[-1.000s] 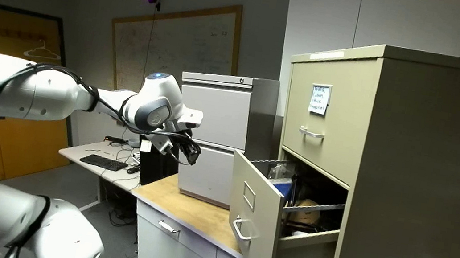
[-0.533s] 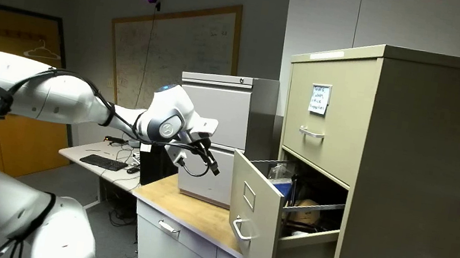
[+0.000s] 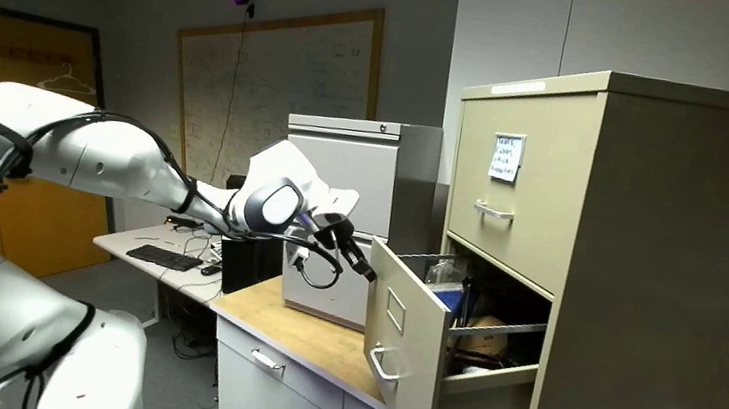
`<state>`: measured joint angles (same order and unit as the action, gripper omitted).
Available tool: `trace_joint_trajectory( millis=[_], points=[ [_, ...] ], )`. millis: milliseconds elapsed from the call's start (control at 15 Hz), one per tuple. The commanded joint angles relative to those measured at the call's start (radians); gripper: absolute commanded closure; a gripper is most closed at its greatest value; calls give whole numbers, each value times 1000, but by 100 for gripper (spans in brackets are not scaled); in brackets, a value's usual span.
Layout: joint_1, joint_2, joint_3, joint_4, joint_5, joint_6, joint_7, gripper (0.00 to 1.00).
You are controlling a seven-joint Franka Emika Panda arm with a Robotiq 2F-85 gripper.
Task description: Close the bottom drawer of the beige file cabinet
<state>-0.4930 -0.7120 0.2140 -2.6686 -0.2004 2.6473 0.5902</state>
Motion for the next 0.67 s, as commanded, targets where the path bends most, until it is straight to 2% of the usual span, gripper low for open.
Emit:
trace_joint_trajectory(
  millis=[0, 400, 600],
  points=[
    [-127, 56, 124, 25, -86, 142, 178, 100],
    [-428, 94, 401, 71, -226, 247, 419, 100],
    [-577, 87, 546, 106, -233, 266, 482, 100]
  ],
)
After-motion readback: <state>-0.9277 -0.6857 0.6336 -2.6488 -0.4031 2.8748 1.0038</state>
